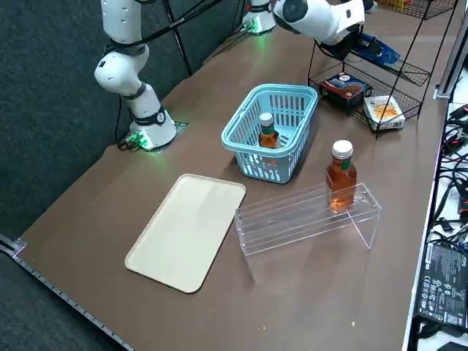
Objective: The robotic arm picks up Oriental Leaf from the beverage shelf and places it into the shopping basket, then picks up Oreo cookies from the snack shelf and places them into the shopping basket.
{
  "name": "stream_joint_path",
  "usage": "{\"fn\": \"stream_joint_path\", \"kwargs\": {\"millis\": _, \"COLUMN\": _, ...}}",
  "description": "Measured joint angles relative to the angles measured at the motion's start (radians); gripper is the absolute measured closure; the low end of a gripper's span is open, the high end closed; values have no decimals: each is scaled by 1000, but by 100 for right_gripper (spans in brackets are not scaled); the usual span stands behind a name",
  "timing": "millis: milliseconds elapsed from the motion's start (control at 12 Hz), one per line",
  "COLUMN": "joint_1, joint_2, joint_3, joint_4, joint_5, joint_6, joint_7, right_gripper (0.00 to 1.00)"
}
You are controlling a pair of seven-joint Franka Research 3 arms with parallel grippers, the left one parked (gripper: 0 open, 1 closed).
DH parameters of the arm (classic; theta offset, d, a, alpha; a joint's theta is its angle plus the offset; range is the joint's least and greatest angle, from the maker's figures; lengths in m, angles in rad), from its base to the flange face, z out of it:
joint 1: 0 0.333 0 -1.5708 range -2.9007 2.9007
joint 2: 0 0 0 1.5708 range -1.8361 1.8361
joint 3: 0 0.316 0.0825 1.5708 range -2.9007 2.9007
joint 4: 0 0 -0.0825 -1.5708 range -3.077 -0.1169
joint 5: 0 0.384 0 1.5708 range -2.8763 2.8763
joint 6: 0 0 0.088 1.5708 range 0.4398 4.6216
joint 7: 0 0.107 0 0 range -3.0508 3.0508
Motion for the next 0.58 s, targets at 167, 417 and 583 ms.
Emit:
{"fn": "stream_joint_path", "kwargs": {"millis": 167, "joint_1": 1, "joint_2": 0, "joint_3": 0, "joint_4": 1, "joint_5": 0, "joint_6": 1, "joint_7": 2, "right_gripper": 32}}
{"fn": "stream_joint_path", "kwargs": {"millis": 417, "joint_1": 3, "joint_2": -1, "joint_3": 0, "joint_4": 13, "joint_5": 0, "joint_6": 2, "joint_7": 4, "right_gripper": 32}}
{"fn": "stream_joint_path", "kwargs": {"millis": 583, "joint_1": 3, "joint_2": -8, "joint_3": 0, "joint_4": 23, "joint_5": 0, "joint_6": 3, "joint_7": 7, "right_gripper": 32}}
